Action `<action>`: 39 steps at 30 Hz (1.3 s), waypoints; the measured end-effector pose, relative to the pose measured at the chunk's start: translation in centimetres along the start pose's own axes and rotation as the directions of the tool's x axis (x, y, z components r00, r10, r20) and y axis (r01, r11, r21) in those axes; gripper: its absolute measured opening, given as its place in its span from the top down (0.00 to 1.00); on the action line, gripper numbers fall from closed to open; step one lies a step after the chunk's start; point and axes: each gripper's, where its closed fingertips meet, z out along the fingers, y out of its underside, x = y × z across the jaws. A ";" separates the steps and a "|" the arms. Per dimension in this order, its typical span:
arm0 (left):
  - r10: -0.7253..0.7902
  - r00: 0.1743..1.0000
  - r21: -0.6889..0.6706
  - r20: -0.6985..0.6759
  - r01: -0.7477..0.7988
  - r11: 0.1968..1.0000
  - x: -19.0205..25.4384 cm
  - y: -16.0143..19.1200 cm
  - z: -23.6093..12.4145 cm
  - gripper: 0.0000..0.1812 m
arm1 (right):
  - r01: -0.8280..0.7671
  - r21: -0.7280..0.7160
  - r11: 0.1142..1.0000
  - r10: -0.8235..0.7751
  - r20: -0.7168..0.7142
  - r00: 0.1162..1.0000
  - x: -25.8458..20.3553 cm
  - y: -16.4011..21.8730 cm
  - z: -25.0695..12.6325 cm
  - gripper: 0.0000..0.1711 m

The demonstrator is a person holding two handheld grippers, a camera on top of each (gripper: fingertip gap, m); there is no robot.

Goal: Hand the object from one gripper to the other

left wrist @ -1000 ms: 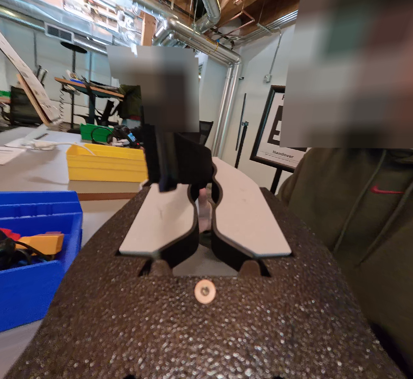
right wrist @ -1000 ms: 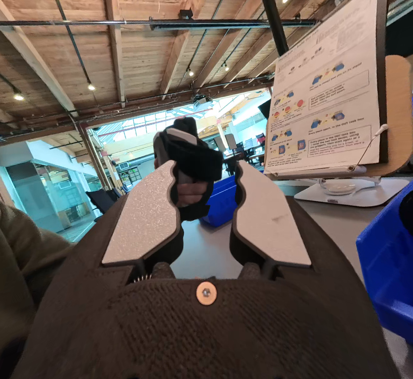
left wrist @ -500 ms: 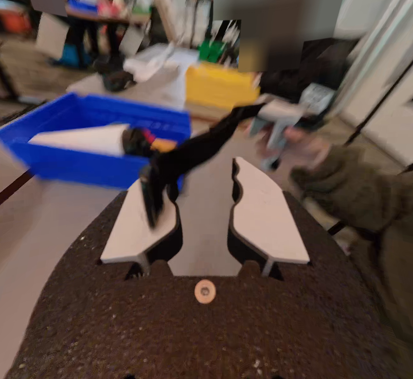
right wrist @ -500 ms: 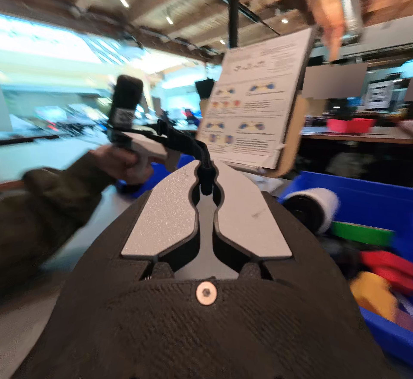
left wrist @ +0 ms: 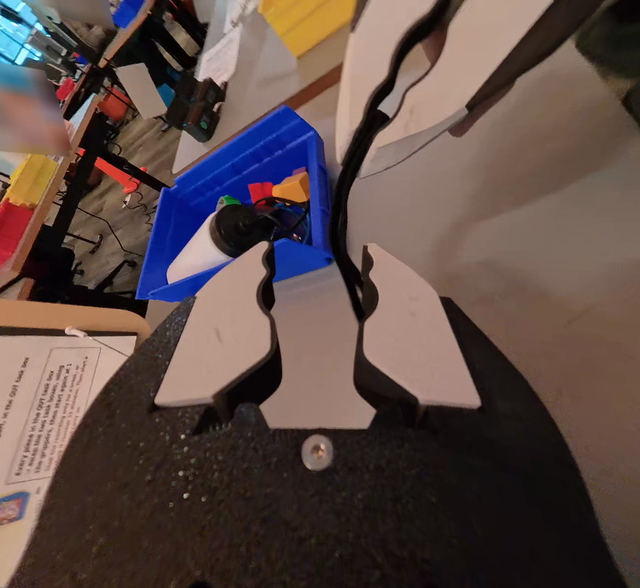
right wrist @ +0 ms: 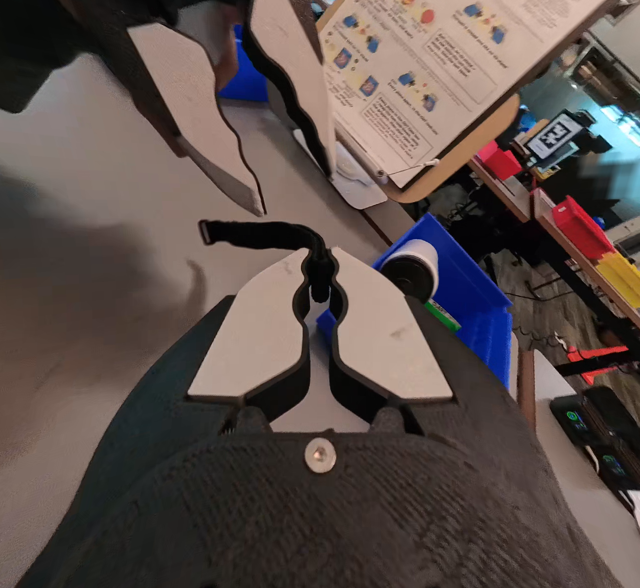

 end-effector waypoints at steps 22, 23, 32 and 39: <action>-0.375 0.865 0.537 -0.334 0.501 0.679 -2.0 -6.6 -3.2 0.97 | -0.579 0.290 0.762 0.502 0.301 0.811 -0.8 -3.5 1.1 0.71; -0.371 0.857 0.572 -0.359 0.516 0.638 -2.2 -7.1 -3.7 0.97 | -0.588 0.298 0.752 0.500 0.323 0.804 -1.1 -3.7 1.2 0.75; -0.381 0.866 0.577 -0.323 0.499 0.646 -2.8 -6.3 -4.0 0.97 | -0.368 0.195 0.909 0.330 0.203 0.922 -1.7 -2.0 1.8 0.97; -0.168 0.978 0.244 0.121 0.135 0.960 -4.2 -0.8 -3.4 0.65 | 0.031 -0.285 0.958 -0.081 -0.165 0.983 2.6 5.1 0.5 0.97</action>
